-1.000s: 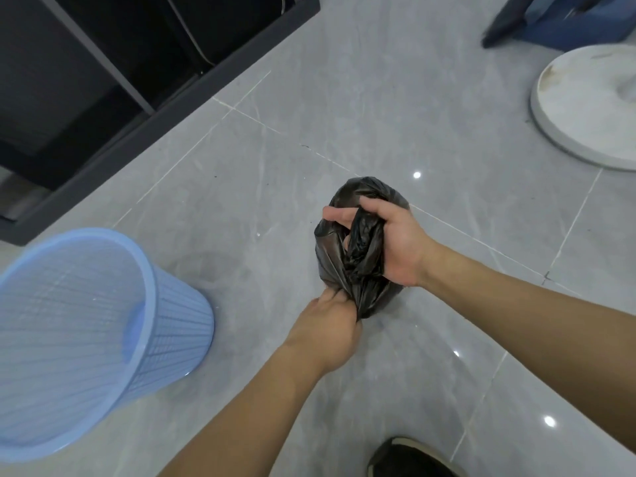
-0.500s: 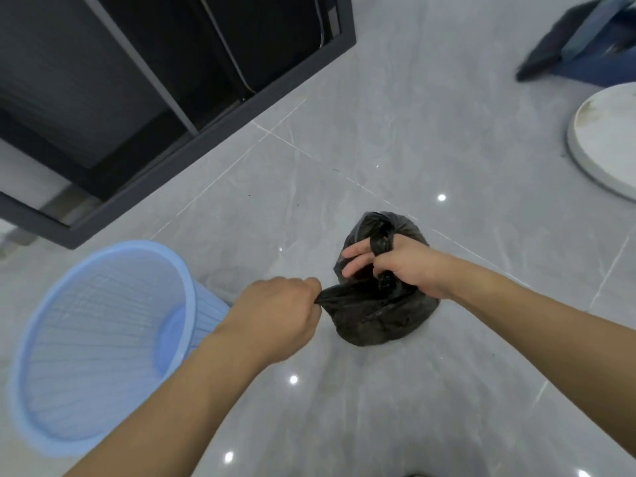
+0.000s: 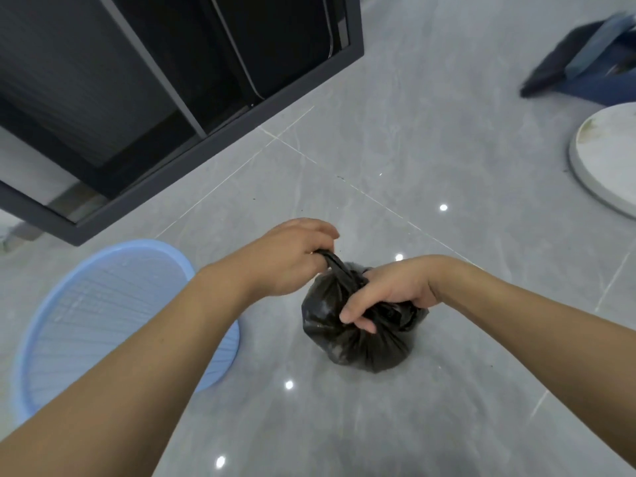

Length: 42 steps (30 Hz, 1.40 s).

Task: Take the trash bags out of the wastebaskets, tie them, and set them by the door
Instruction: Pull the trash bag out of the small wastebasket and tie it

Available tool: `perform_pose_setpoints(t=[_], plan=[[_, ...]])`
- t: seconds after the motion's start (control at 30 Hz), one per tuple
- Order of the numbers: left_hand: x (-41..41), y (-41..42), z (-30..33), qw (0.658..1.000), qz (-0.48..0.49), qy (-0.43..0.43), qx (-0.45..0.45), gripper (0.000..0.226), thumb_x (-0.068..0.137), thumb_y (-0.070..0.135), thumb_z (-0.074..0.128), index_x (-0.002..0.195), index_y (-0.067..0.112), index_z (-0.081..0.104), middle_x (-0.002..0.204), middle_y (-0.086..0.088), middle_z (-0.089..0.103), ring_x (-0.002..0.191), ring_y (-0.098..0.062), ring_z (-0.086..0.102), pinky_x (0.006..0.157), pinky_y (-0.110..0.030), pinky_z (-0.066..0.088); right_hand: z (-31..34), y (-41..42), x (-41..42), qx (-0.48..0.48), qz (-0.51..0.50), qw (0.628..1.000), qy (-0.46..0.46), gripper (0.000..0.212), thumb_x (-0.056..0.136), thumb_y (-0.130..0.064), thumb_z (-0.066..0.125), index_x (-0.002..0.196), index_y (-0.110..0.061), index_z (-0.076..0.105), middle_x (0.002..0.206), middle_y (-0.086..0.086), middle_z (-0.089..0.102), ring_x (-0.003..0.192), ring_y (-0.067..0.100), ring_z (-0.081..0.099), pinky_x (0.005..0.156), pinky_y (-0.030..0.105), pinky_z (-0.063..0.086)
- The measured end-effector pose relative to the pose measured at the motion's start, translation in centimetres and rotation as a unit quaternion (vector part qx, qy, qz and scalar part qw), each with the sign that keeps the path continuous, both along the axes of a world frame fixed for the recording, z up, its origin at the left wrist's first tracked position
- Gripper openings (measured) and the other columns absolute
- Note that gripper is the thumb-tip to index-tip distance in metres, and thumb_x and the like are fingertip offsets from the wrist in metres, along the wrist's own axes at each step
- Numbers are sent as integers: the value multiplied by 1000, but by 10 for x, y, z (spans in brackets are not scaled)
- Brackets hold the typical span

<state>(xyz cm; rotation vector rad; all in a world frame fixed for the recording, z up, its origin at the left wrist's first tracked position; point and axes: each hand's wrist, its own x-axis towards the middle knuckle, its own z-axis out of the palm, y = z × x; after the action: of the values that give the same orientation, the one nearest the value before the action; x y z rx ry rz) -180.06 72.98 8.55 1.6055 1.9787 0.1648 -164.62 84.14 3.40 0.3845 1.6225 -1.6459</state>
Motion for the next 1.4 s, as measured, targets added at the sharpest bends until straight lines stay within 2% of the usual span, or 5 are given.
perform_pose_setpoints(t=[0.2, 0.43, 0.8, 1.07, 1.4], plan=[[23, -8, -40, 900, 252, -356, -20, 25, 93, 1, 46, 81, 16, 62, 89, 0, 71, 90, -13, 64, 76, -9, 45, 5, -14, -10, 116, 70, 991, -12, 35, 80, -28, 67, 52, -12, 52, 75, 9, 60, 71, 21, 58, 83, 38, 52], [36, -22, -65, 887, 343, -309, 14, 27, 92, 4, 40, 73, 16, 56, 61, 1, 48, 56, -11, 45, 56, -24, 37, 9, -20, -8, 278, 1, 960, 45, 9, 72, -18, 69, 75, -10, 69, 87, 7, 70, 87, 25, 67, 79, 36, 56], [33, -32, -55, 903, 369, -219, 22, 17, 82, 1, 39, 71, 6, 52, 59, -4, 46, 59, -20, 42, 58, -31, 31, 3, -60, 25, 672, -33, 658, 338, 16, 69, -21, 72, 67, -15, 57, 64, 1, 55, 41, 22, 50, 37, 23, 22], [31, -44, -59, 884, 315, -314, 144, 26, 87, 9, 49, 81, 22, 71, 125, 18, 58, 124, -9, 46, 102, -26, 35, -4, -37, 26, 542, -35, 757, 364, 18, 69, -41, 38, 63, -24, 35, 61, -9, 40, 63, 15, 42, 48, 24, 23], [37, -33, -77, 888, 353, -280, 91, 21, 89, 18, 43, 78, 24, 60, 71, 6, 62, 72, -16, 58, 73, -37, 46, -18, -32, 28, 444, -195, 823, 295, 10, 77, -22, 60, 73, -22, 51, 74, -8, 50, 69, 10, 52, 61, 24, 40]])
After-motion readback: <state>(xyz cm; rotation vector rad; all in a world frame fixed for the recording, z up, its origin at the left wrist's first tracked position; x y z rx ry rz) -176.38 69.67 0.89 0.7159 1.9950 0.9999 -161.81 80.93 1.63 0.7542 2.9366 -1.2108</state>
